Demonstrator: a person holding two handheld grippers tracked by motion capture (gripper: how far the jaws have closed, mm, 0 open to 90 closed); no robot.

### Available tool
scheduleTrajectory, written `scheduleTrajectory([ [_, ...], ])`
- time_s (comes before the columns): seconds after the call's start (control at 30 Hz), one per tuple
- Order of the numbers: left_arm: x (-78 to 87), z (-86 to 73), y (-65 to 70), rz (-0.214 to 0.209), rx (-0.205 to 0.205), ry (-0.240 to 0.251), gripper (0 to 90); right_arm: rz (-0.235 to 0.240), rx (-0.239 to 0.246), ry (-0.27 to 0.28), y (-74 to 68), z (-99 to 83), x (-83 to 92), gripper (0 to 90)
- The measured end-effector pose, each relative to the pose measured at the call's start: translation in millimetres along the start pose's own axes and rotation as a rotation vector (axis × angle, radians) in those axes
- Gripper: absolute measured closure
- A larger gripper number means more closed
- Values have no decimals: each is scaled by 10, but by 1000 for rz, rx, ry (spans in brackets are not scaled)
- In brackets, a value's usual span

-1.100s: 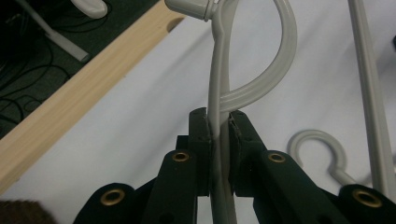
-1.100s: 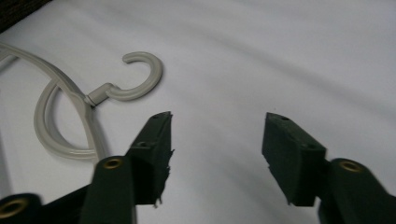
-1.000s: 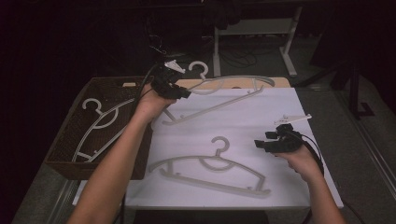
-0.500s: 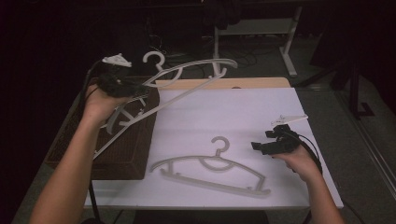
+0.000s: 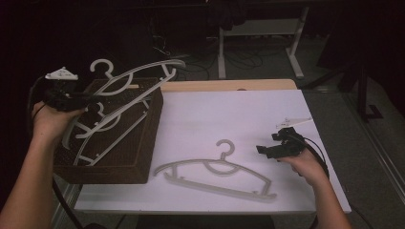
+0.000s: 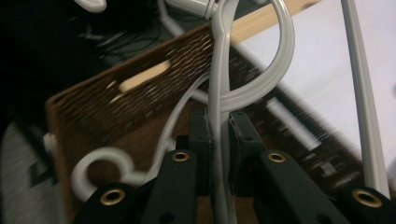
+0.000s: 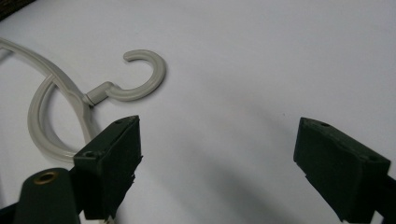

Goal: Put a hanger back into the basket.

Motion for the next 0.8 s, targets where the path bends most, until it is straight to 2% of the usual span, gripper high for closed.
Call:
scheduleTrajectory([
  [0.27, 156, -336, -340, 99, 33, -66, 819, -10, 4, -15, 9, -14, -21, 145],
  [0.4, 159, -484, -444, 127, 46, -99, 819, -10, 3, -17, 6, -14, -26, 145],
  [0.57, 100, -611, -496, 136, 61, -129, 819, -10, 7, -20, 0, -16, -39, 145],
  [0.8, -91, -692, -442, 129, 31, -183, 819, -13, 5, -28, 2, -23, -52, 145],
])
Point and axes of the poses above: each handheld gripper's, and its own axes: x roughly backward along the jaws, z roughly out of its top, y roughly to its right, the point moved 1 cm from there along -x, roughly forward along the jaws, and after that the axes turned 12 degrees about y, right-handed, at the moved point
